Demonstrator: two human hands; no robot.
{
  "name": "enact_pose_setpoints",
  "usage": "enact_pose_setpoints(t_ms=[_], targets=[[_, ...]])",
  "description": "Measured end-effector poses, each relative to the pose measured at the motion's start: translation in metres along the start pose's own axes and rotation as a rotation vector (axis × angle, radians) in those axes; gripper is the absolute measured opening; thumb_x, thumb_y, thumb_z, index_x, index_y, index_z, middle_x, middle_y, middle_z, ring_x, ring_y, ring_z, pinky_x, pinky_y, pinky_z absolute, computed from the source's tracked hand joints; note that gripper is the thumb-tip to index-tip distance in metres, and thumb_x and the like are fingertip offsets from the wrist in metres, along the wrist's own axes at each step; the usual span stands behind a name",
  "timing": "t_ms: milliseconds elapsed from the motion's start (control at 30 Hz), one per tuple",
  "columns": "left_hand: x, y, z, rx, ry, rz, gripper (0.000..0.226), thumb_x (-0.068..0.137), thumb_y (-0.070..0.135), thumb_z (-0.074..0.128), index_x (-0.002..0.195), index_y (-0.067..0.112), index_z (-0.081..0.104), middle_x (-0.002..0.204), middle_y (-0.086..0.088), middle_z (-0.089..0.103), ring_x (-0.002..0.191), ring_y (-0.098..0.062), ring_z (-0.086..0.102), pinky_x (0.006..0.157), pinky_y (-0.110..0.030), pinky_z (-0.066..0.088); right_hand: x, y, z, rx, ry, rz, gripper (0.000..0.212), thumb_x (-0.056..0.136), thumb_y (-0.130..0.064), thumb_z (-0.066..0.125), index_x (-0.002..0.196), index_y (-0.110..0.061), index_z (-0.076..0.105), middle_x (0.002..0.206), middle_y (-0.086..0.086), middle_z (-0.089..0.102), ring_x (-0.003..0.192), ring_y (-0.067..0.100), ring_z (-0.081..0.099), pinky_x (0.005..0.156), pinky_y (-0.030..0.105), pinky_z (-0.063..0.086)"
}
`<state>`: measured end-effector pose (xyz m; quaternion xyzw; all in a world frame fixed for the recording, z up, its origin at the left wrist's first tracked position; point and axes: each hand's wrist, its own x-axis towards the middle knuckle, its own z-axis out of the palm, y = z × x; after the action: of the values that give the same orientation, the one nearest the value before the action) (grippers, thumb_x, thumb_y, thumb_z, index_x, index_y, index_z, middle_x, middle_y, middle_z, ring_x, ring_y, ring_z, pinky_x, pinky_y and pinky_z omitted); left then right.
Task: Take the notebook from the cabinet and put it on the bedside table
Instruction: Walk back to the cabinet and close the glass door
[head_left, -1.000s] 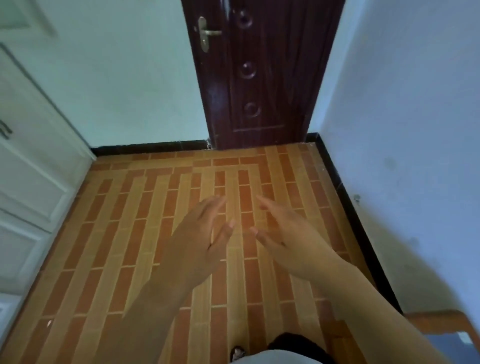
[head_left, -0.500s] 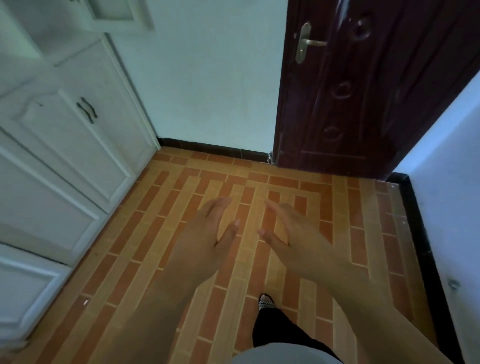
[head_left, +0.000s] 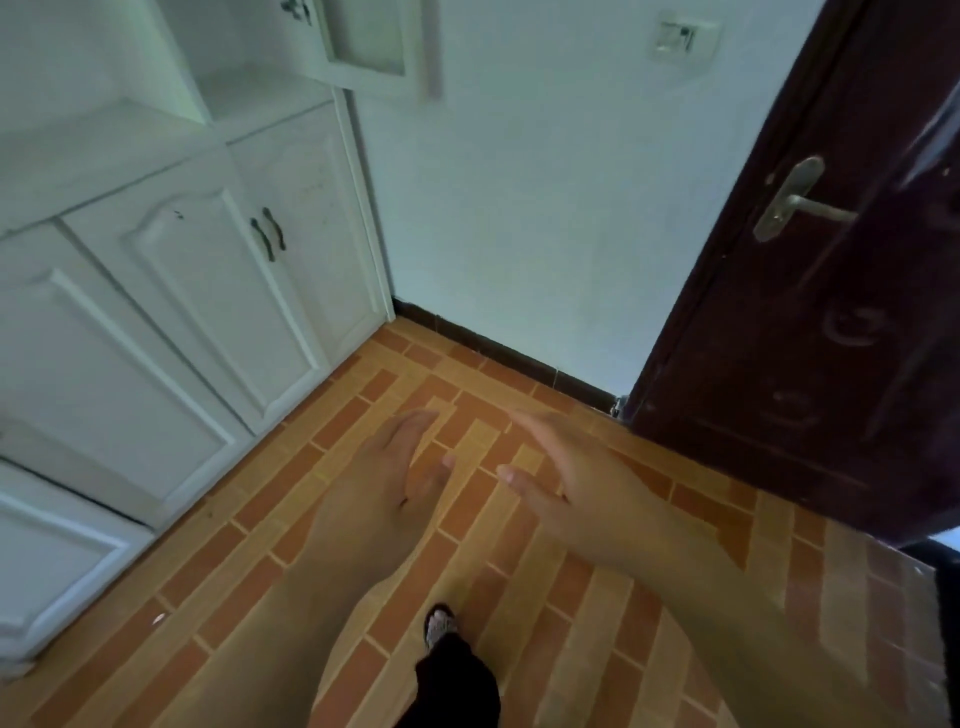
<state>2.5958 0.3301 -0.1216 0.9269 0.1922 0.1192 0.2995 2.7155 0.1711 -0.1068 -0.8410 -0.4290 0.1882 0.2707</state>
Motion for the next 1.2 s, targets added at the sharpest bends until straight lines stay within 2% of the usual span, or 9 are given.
enact_pose_setpoints(t_ms=[133,233,300,433,600,733,800,1033,1200], targets=[[0.066,-0.037,-0.01,0.003,0.043,-0.003,0.055,0.09,0.057,0.03,0.137,0.03,0.035,0.142,0.013,0.039,0.124,0.002,0.033,0.101,-0.019,0.023,0.088,0.0,-0.008,-0.027,-0.033,-0.11,0.057,0.091,-0.052,0.038,0.142,-0.032,0.022,0.148,-0.015,0.03,0.134,0.005,0.029,0.107,0.029,0.03],[0.132,-0.064,-0.026,0.003,0.054,-0.028,0.056,0.086,0.054,0.03,0.135,0.028,0.039,0.14,0.008,0.042,0.126,-0.007,0.038,0.105,-0.025,0.027,0.159,-0.004,-0.021,-0.019,-0.056,-0.144,0.056,0.091,-0.049,0.041,0.142,-0.03,0.024,0.147,-0.012,0.033,0.133,0.007,0.032,0.108,0.033,0.032],[0.176,-0.075,-0.043,-0.008,0.078,-0.007,0.05,0.087,0.051,0.032,0.131,0.028,0.043,0.133,0.009,0.047,0.12,-0.005,0.042,0.106,-0.03,0.033,0.204,-0.01,-0.039,-0.005,-0.029,-0.152,0.054,0.092,-0.047,0.042,0.14,-0.03,0.027,0.144,-0.013,0.036,0.129,0.003,0.034,0.106,0.027,0.032],[0.266,-0.091,-0.08,0.027,0.109,0.062,0.045,0.088,0.046,0.034,0.129,0.031,0.043,0.131,0.012,0.047,0.113,0.006,0.038,0.099,-0.012,0.026,0.287,-0.019,-0.081,-0.001,0.067,-0.152,0.049,0.092,-0.043,0.044,0.138,-0.031,0.031,0.137,-0.018,0.04,0.116,-0.007,0.036,0.095,0.015,0.026],[0.363,-0.103,-0.106,0.135,0.089,0.087,0.052,0.09,0.055,0.031,0.135,0.031,0.038,0.144,0.009,0.039,0.13,-0.008,0.036,0.109,-0.031,0.029,0.373,-0.011,-0.113,-0.023,0.143,-0.182,0.05,0.09,-0.05,0.041,0.137,-0.036,0.032,0.142,-0.019,0.037,0.126,-0.001,0.036,0.1,0.017,0.026],[0.442,-0.11,-0.12,0.181,0.1,0.133,0.064,0.082,0.064,0.022,0.134,0.031,0.039,0.142,0.008,0.042,0.128,-0.01,0.04,0.106,-0.027,0.028,0.444,0.004,-0.142,-0.006,0.199,-0.205,0.047,0.088,-0.051,0.042,0.133,-0.04,0.035,0.138,-0.021,0.041,0.121,-0.003,0.04,0.101,0.021,0.035],[0.485,-0.113,-0.128,0.212,0.118,0.137,0.059,0.087,0.063,0.027,0.134,0.03,0.039,0.141,0.007,0.043,0.127,-0.011,0.041,0.105,-0.028,0.029,0.487,0.012,-0.157,-0.006,0.227,-0.224,0.048,0.087,-0.052,0.042,0.133,-0.039,0.036,0.136,-0.019,0.043,0.12,-0.003,0.041,0.101,0.021,0.035],[0.637,-0.117,-0.148,0.266,0.206,0.085,0.062,0.081,0.058,0.025,0.135,0.031,0.037,0.143,0.008,0.04,0.129,-0.013,0.039,0.108,-0.034,0.029,0.645,0.037,-0.211,0.034,0.267,-0.334,0.046,0.087,-0.05,0.045,0.13,-0.036,0.041,0.132,-0.02,0.046,0.11,-0.01,0.04,0.093,0.009,0.032],[0.73,-0.117,-0.152,0.246,0.245,0.042,0.062,0.08,0.057,0.027,0.135,0.03,0.038,0.143,0.008,0.041,0.13,-0.014,0.039,0.11,-0.037,0.031,0.737,0.055,-0.252,0.02,0.248,-0.387,0.047,0.086,-0.052,0.044,0.13,-0.035,0.041,0.136,-0.015,0.047,0.118,0.002,0.046,0.101,0.026,0.04]])
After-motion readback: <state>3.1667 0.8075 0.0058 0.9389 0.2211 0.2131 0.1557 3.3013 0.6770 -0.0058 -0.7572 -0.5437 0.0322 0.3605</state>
